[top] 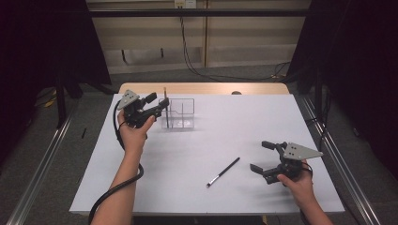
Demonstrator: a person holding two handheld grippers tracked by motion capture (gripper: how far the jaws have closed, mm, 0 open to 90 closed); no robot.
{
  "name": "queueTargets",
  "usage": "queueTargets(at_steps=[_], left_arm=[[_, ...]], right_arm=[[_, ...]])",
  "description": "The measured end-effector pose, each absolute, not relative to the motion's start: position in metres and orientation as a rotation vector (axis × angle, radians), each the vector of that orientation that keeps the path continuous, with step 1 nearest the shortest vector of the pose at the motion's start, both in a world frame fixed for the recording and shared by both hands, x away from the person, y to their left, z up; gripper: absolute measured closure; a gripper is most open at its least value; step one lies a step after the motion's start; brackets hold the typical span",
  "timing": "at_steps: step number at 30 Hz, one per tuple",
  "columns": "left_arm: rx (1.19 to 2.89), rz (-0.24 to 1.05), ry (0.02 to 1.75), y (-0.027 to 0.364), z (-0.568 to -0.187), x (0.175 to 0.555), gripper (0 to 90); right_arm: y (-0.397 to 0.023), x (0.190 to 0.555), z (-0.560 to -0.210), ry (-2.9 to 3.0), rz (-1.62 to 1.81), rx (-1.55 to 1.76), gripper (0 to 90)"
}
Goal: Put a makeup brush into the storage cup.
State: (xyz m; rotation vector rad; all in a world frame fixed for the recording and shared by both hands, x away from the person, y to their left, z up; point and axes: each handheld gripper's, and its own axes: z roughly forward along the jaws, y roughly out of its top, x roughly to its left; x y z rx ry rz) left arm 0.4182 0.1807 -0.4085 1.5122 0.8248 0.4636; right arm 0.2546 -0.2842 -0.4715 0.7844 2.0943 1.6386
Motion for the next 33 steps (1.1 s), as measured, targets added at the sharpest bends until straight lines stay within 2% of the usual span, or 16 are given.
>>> queueTargets(at_steps=[8, 19, 33], left_arm=[[1.523, 0.449, 0.803, 0.183, -0.406, 0.413, 31.4], [1.56, 0.425, 0.754, 0.182, -0.406, 0.408, 16.0], [1.595, 0.38, 0.732, 0.18, -0.406, 0.399, 6.4]], right_arm=[[-0.284, 0.254, -0.471, 2.099, 1.638, 0.78, 1.3], [-0.284, 0.254, -0.472, 2.101, 1.636, 0.781, 1.3], [-0.283, 0.254, -0.471, 2.102, 1.634, 0.78, 1.3]])
